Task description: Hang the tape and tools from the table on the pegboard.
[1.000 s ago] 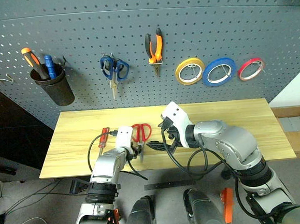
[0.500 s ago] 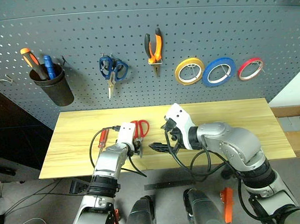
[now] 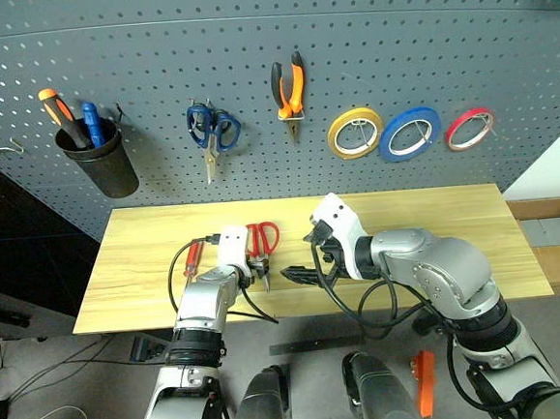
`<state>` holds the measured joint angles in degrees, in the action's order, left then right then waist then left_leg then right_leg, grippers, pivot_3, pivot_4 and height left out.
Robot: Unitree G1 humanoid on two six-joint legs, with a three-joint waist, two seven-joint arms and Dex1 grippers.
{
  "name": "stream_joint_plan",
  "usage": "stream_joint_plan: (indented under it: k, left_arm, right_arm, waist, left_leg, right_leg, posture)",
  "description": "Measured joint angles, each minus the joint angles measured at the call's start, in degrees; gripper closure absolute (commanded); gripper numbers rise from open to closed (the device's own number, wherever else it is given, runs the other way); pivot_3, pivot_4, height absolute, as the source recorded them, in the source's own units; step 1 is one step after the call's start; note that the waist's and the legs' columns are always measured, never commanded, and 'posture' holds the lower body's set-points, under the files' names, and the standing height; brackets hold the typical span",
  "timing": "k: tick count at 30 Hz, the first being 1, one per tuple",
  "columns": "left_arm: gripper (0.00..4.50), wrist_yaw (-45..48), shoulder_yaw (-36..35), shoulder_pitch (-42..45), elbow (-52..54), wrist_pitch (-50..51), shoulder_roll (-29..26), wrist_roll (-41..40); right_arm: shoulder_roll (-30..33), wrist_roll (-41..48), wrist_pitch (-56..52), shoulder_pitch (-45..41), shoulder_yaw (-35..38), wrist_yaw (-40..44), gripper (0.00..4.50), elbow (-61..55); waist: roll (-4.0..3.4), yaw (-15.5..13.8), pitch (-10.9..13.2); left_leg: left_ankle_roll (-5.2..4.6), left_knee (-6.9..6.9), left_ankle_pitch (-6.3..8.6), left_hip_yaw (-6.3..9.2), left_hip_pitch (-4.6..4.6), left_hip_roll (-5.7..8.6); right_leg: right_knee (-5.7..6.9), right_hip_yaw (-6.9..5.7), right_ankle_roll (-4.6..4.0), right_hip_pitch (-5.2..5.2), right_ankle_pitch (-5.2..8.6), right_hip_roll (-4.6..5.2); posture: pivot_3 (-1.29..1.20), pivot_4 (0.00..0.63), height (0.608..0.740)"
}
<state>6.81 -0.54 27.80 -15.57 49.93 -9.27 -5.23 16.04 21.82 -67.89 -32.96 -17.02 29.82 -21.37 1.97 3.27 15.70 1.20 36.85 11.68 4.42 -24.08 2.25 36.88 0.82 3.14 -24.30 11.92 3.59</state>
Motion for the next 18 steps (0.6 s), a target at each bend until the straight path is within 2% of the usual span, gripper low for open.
stream_joint_plan:
  k: [9, 14, 17, 18]
  left_arm:
    - [0.03, -3.3, -0.31, 4.25, -3.87, 1.12, 4.32, 0.4]
    - [0.03, -6.05, -2.8, 5.68, -7.87, -1.01, 5.5, 0.36]
    - [0.58, -6.78, -4.12, 5.66, -8.32, -1.8, 5.53, 0.34]
    - [0.93, -7.13, -4.43, 5.59, -8.33, -1.85, 5.52, 0.34]
  right_arm:
    - [2.56, 3.12, -0.31, -0.13, 0.0, 2.57, 0.0, -1.44]
    - [2.7, 3.42, -0.29, -0.19, 0.0, 2.3, 0.0, -1.44]
    - [2.7, 3.61, -0.29, -0.22, 0.01, 2.02, 0.0, -1.43]
    - [2.69, 3.64, -0.29, -0.25, 0.02, 1.7, 0.0, -1.44]
  waist:
    - [0.01, -0.02, 0.0]
    - [0.01, 0.11, 0.0]
    - [0.01, 0.09, 0.0]
    - [0.01, 0.08, 0.0]
  left_leg:
    - [0.0, 0.0, 0.0, 0.03, -0.05, 0.01]
    - [0.01, -0.02, 0.01, 0.02, -0.04, -0.01]
    - [0.0, 0.0, 0.01, 0.01, -0.05, 0.01]
    - [0.0, 0.0, 0.01, 0.01, -0.05, 0.02]
  right_leg:
    - [-0.03, -0.05, 0.06, 0.0, 0.03, 0.0]
    - [-0.01, -0.04, 0.06, -0.03, 0.04, 0.0]
    - [-0.02, -0.02, 0.06, -0.02, 0.04, 0.01]
    - [-0.02, -0.03, 0.06, -0.02, 0.04, 0.01]
  posture:
    - [-0.09, 0.233, 0.74]
    - [-0.11, 0.233, 0.74]
    - [-0.11, 0.233, 0.74]
    - [-0.11, 0.232, 0.74]
